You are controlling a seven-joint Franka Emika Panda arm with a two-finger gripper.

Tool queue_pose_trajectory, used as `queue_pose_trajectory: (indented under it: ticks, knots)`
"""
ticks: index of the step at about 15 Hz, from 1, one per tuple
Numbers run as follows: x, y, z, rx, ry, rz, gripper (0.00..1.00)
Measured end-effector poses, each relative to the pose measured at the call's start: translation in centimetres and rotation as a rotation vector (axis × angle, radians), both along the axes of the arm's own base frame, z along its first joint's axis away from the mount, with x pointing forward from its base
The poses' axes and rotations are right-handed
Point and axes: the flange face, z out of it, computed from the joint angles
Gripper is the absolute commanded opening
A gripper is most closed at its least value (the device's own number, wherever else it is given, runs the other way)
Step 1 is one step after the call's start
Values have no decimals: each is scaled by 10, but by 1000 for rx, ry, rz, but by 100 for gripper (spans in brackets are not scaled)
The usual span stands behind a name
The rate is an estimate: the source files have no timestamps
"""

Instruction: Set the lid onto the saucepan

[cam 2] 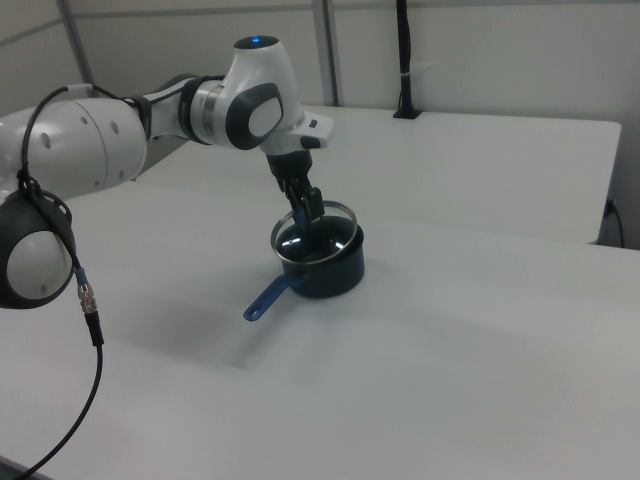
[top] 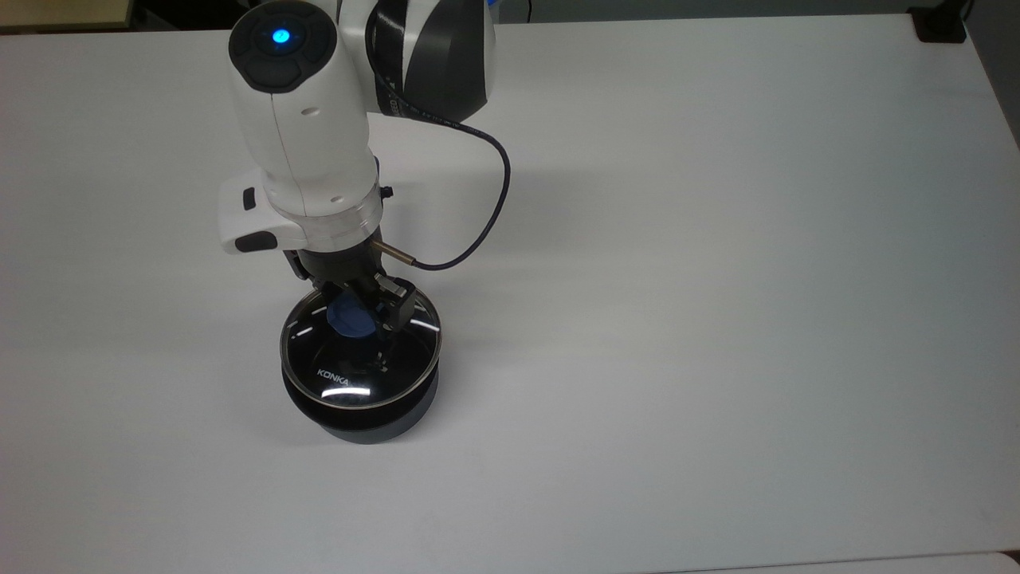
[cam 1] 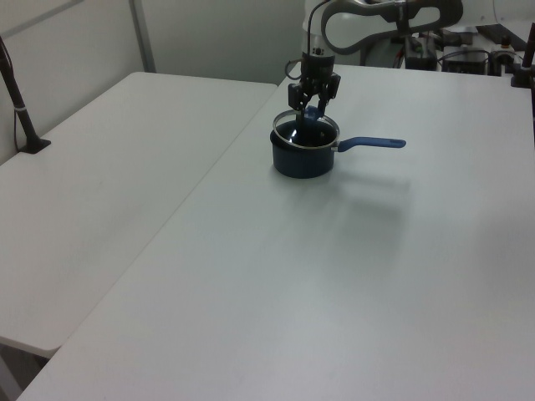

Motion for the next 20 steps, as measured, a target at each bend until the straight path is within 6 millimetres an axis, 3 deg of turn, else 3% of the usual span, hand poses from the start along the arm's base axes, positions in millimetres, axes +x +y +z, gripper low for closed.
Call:
queue_pose_trajectory:
  ticks: [5,10,17,20]
  knots:
    - [5,2,7,0,-51,-18,46]
    - [10,14,-8,-1,-45,-14,46]
    - [10,18,-13,-1,-32,-8,46]
    - [10,19,-14,-1,-30,-7,56]
